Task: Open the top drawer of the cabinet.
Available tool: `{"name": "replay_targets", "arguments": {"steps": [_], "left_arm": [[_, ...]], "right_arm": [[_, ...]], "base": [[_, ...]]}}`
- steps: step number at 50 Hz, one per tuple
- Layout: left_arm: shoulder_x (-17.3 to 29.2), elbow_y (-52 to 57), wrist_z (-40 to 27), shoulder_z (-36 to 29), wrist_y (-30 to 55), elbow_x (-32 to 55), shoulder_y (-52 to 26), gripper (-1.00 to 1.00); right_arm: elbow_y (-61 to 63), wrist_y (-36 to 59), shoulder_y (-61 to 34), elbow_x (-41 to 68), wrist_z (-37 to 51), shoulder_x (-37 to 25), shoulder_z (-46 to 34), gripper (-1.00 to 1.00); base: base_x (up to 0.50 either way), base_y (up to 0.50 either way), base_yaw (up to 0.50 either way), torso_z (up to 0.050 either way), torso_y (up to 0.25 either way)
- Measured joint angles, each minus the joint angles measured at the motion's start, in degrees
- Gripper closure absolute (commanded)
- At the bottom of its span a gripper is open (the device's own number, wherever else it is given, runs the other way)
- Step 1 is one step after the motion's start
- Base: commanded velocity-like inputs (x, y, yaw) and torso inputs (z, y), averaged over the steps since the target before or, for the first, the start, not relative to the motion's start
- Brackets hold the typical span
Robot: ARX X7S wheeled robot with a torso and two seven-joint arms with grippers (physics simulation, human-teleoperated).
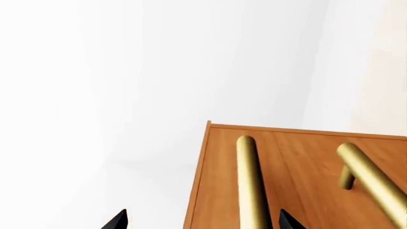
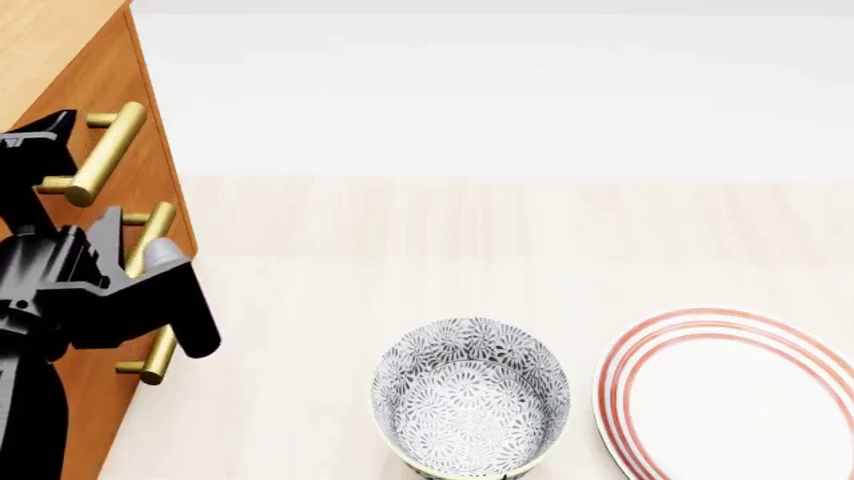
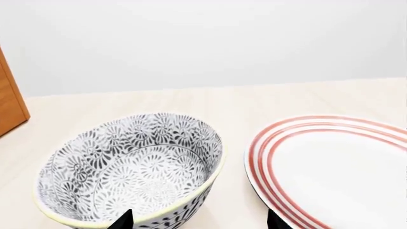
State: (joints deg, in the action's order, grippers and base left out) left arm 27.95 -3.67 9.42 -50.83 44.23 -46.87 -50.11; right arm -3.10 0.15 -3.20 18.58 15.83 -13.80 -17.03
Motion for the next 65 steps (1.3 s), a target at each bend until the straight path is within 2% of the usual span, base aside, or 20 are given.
{"name": "replay_targets", "arguments": {"steps": [65], "left_arm": [[-3.35, -12.03, -4.8, 0.38, -3.49, 3.11, -1.48, -1.0]], "right_arm": [[-0.25, 0.9, -0.35, 2.25, 0.72, -0.89, -1.16, -1.0]], "base": [[0.0, 0.0, 0.0, 0.0, 0.0]]}}
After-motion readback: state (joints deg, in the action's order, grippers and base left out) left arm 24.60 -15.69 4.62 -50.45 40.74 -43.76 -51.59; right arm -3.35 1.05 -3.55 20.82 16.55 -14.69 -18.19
